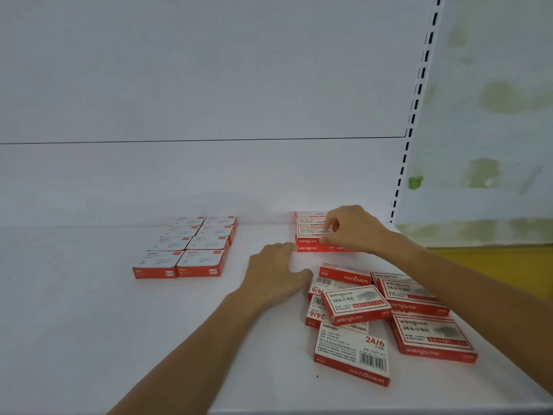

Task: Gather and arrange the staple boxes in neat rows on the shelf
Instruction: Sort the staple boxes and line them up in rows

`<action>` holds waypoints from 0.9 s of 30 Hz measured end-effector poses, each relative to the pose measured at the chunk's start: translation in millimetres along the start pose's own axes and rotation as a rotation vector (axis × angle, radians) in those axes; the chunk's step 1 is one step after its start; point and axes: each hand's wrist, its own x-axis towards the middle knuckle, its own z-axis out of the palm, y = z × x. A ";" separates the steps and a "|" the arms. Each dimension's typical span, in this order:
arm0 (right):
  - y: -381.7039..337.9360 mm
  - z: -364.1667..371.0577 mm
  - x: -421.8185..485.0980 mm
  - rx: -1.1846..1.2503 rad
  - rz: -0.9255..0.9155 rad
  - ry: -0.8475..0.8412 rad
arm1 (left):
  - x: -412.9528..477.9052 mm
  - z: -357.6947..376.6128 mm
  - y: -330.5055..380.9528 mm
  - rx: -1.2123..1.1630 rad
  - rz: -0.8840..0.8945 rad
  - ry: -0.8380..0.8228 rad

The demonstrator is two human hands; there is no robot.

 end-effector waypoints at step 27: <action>13.7 -23.3 -58.7 0.217 -0.147 -0.289 | -8.2 3.8 23.0 -0.201 0.098 -0.015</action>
